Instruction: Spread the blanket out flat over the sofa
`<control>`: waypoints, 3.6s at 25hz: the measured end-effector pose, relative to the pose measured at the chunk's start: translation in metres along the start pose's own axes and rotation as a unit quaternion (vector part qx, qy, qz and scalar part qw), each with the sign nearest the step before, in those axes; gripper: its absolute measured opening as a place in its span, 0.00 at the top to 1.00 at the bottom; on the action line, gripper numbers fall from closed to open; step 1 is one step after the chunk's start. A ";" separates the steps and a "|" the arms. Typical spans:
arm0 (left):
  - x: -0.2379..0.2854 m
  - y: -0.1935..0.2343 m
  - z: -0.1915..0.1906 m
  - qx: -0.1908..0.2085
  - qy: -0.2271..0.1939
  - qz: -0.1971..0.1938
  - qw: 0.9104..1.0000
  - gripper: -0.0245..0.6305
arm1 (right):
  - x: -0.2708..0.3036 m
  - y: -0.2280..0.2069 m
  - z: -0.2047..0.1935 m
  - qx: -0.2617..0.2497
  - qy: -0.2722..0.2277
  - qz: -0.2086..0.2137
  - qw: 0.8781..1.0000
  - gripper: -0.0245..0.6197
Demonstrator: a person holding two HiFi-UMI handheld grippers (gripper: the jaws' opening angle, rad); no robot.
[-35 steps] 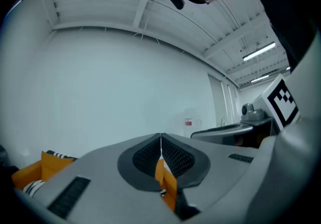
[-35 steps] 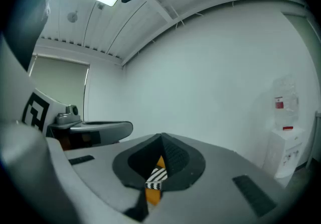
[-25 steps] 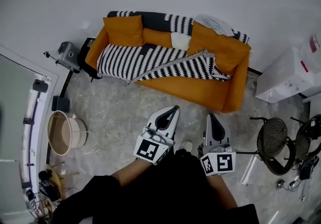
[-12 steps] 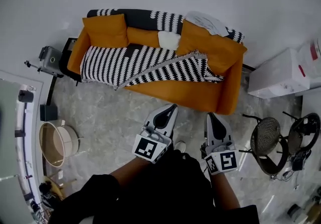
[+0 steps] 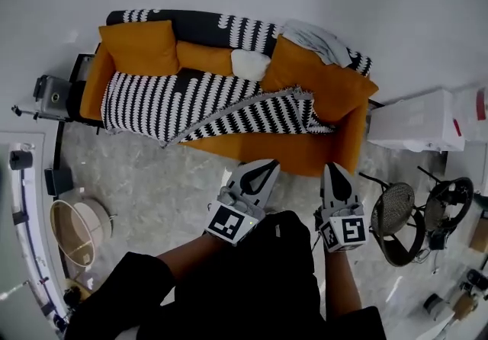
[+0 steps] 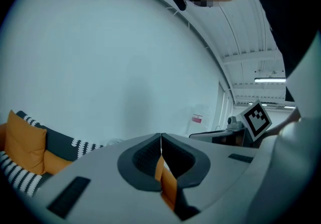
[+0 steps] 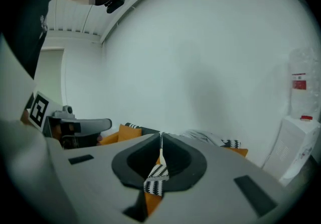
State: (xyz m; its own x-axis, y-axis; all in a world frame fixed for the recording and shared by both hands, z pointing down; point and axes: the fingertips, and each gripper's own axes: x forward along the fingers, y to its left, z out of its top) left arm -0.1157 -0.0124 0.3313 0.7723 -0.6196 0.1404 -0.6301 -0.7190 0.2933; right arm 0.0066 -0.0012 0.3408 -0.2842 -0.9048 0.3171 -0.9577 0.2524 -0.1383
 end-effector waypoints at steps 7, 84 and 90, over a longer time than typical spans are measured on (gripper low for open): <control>0.050 0.045 -0.011 -0.004 0.025 -0.001 1.000 0.94 | 0.083 -0.063 -0.030 0.015 0.036 -0.021 0.999 0.90; 0.160 0.001 -0.164 -0.012 0.129 -0.143 0.981 0.94 | 0.050 -0.249 -0.380 0.044 0.321 -0.060 0.944 0.90; 0.140 -0.055 -0.163 -0.013 0.139 -0.170 0.975 0.94 | -0.029 -0.236 -0.419 0.069 0.359 -0.086 0.927 0.90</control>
State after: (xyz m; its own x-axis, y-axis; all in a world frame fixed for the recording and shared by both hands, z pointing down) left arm 0.0400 -0.0081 0.4892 0.9306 -0.2343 0.2814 -0.3342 -0.8573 0.3916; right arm 0.2222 0.1092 0.7580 -0.1321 -0.4545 0.8809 -0.9908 0.0344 -0.1308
